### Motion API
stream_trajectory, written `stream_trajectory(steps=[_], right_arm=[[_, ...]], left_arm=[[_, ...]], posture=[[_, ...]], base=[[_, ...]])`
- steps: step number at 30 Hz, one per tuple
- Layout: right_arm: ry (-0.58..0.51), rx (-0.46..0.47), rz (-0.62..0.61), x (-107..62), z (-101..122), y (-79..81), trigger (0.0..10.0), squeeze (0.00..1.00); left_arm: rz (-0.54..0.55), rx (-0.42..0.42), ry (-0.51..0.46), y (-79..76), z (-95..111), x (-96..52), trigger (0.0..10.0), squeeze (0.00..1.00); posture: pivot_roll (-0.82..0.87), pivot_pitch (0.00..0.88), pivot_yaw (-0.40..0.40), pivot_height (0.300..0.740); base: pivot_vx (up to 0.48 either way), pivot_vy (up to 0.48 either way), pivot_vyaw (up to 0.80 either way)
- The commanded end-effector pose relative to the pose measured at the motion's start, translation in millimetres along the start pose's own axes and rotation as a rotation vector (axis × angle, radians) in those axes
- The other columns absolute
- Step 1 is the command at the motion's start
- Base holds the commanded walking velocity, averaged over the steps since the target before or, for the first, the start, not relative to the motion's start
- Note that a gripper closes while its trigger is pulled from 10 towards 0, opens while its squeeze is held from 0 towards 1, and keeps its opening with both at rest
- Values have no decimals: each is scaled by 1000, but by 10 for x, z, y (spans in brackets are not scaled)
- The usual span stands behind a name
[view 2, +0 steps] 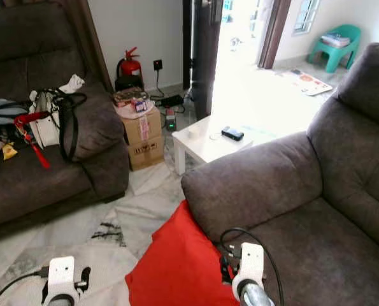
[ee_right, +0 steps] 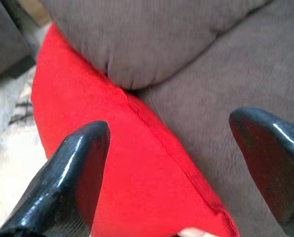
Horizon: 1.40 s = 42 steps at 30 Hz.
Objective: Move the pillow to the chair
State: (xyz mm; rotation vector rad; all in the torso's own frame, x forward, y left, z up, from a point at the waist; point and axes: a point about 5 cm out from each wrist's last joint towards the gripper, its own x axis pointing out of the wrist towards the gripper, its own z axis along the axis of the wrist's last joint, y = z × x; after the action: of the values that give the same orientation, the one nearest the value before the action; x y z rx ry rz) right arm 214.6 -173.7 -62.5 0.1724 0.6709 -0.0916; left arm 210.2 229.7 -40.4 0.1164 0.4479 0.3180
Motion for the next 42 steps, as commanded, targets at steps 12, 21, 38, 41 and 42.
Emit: stream_trajectory(steps=[12,21,38,41,42], right_arm=[[-577,-36,35,50,1401,-171,10000,0],[-661,-42,83,4,1589,-123,10000,0],[-862,-145,207,-297,1752,291,10000,0],[-851,-138,194,-281,1742,408,10000,0],[-827,-144,209,-252,1734,477,10000,0]], left_arm=[[2,68,-619,98,1346,92,10000,0],[-8,67,-648,73,1476,44,10000,0],[-64,78,-701,43,1716,-68,10000,0],[-24,49,-683,108,1726,-72,10000,0],[-20,41,-681,129,1741,-85,10000,0]], posture=[[14,0,22,740],[19,0,12,740],[33,0,35,740],[64,0,28,740],[85,0,17,740]], base=[[0,0,0],[0,0,0],[0,0,0],[0,0,0],[0,0,0]])
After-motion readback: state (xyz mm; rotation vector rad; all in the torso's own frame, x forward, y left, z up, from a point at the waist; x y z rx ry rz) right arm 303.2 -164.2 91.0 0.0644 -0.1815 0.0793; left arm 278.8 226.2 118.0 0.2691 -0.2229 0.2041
